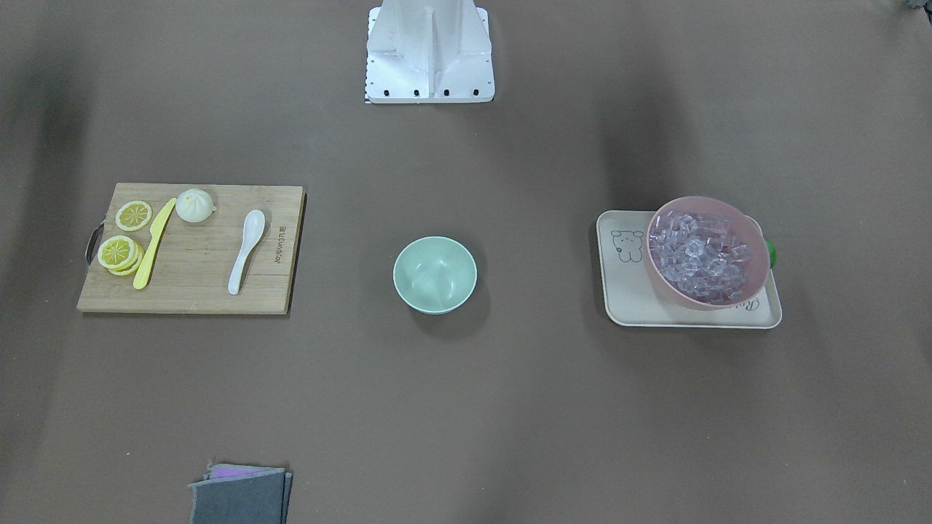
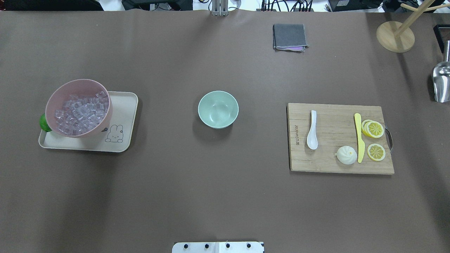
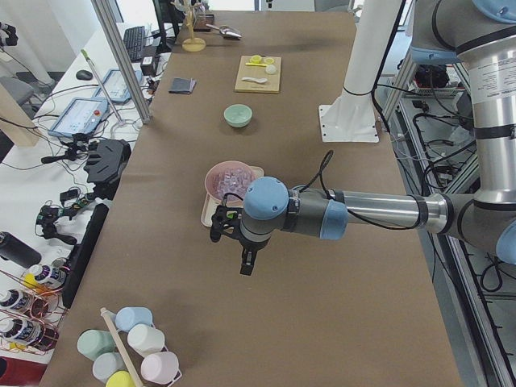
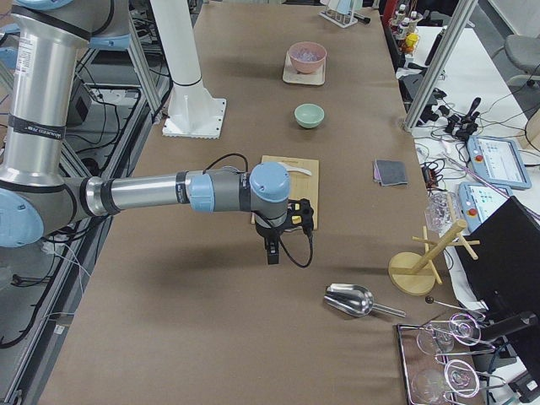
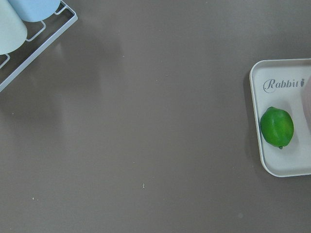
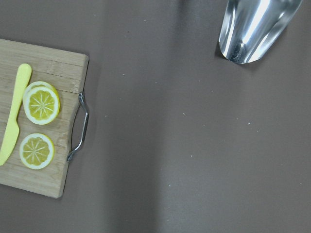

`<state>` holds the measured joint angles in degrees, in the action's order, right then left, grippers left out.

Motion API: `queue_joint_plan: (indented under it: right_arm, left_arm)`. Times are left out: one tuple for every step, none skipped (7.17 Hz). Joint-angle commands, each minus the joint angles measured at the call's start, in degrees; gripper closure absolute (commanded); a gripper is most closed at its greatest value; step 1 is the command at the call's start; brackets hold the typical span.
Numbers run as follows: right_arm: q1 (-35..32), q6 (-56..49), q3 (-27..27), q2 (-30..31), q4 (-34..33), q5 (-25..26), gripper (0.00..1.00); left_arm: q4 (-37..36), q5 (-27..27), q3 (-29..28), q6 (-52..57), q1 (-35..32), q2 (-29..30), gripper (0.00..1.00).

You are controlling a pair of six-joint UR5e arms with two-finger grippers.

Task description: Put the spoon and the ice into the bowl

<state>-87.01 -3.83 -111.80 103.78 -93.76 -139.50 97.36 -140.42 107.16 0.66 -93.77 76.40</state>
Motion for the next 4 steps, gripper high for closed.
queue_joint_plan:
  right_arm:
    - [0.3, 2.6, -1.9, -0.6, 0.1, -1.7, 0.0]
    - [1.5, 8.4, -3.2, -2.3, 0.1, -1.8, 0.0]
    - [4.9, 15.7, -4.0, -4.8, 0.1, -1.7, 0.0]
    - [8.8, 23.1, -4.2, -8.5, 0.1, -1.7, 0.0]
  left_arm:
    - [0.5, 0.0, 0.3, -5.4, 1.2, 2.7, 0.03]
    - [0.5, 0.0, 0.3, -5.9, 2.7, 4.2, 0.03]
    - [0.5, 0.1, 0.3, -9.7, 4.3, 6.2, 0.03]
    - [1.9, 0.1, 0.3, -13.8, 6.7, 8.2, 0.03]
